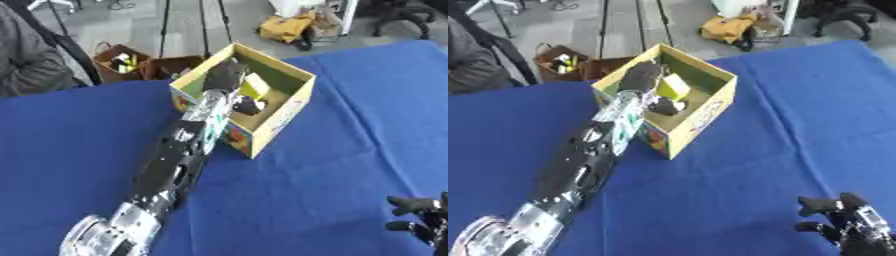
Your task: Pick up objects on the table and place them in the box.
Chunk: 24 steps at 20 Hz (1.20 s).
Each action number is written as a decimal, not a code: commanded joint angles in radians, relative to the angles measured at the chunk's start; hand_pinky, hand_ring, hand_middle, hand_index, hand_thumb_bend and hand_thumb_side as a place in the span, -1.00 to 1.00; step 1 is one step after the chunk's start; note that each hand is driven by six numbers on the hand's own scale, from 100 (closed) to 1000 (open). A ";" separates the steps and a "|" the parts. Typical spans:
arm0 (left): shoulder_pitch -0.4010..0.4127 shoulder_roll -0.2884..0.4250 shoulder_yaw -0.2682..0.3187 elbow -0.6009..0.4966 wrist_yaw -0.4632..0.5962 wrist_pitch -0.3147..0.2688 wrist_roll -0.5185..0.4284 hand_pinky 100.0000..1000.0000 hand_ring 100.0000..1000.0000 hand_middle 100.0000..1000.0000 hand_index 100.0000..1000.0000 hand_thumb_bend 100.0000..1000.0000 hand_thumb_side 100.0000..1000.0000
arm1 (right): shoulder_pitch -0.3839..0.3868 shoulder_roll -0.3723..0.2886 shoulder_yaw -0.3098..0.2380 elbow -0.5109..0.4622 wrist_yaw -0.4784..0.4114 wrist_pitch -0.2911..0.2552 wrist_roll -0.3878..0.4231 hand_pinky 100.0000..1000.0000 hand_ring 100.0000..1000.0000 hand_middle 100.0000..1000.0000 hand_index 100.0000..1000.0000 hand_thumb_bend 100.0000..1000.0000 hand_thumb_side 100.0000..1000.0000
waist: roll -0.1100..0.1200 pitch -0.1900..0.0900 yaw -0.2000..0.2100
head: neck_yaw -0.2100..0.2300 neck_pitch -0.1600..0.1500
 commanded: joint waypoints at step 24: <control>0.328 0.170 -0.088 -0.653 1.048 -0.235 0.158 0.43 0.32 0.25 0.41 -0.57 1.00 | 0.038 0.002 -0.043 0.010 0.001 -0.008 -0.031 0.24 0.78 0.05 0.25 -1.00 0.99 | -0.039 -0.063 0.252 | -0.083 0.023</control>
